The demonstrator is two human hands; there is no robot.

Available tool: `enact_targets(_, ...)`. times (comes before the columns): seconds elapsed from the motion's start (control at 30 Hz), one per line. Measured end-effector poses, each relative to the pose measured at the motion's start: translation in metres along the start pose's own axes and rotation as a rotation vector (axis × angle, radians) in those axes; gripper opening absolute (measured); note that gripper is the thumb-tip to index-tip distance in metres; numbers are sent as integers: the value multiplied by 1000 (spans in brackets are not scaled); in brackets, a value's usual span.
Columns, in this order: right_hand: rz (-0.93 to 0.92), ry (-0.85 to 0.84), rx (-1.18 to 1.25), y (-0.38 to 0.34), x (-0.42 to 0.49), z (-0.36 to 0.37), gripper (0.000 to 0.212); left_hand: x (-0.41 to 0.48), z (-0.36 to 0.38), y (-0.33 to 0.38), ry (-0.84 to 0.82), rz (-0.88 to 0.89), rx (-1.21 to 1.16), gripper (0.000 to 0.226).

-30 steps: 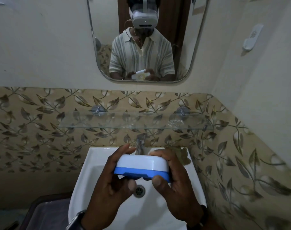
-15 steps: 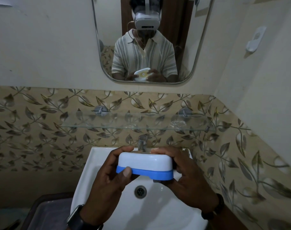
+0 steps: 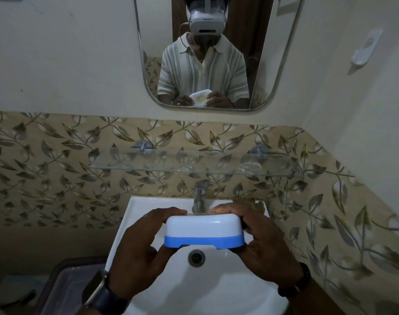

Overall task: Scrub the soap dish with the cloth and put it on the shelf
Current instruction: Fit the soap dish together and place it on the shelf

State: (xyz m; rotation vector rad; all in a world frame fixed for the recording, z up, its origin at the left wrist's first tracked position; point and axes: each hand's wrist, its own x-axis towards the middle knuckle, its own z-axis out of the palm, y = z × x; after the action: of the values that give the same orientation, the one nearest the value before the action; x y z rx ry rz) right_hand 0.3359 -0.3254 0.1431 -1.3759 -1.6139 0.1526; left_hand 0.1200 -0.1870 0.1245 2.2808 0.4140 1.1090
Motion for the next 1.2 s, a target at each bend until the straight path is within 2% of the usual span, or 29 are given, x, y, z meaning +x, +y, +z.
enact_targets(0.13,-21,2,-12,-4,5,2,51,1,-3,-6,29,72,105,38)
enact_targets(0.27,23,-121,-45,-9,10,9,67,-6,-7,-25,9,57,185,44)
enact_targets(0.43,105,-184,-157,9,19,43,63,-19,-13,-53,-53,-25,182,53)
enact_targets(0.63,61,-219,-280,46,43,96,64,-25,-23,-94,-111,-102,230,79)
enact_targets(0.8,58,-286,-350,87,83,143,67,-15,-18,-151,-16,-197,255,62)
enact_targets(0.93,167,-340,-404,122,107,184,72,-6,-8,-209,-40,-305,270,63)
enact_targets(1.2,437,-398,-428,182,111,255,75,-7,20,-286,-206,-471,325,71)
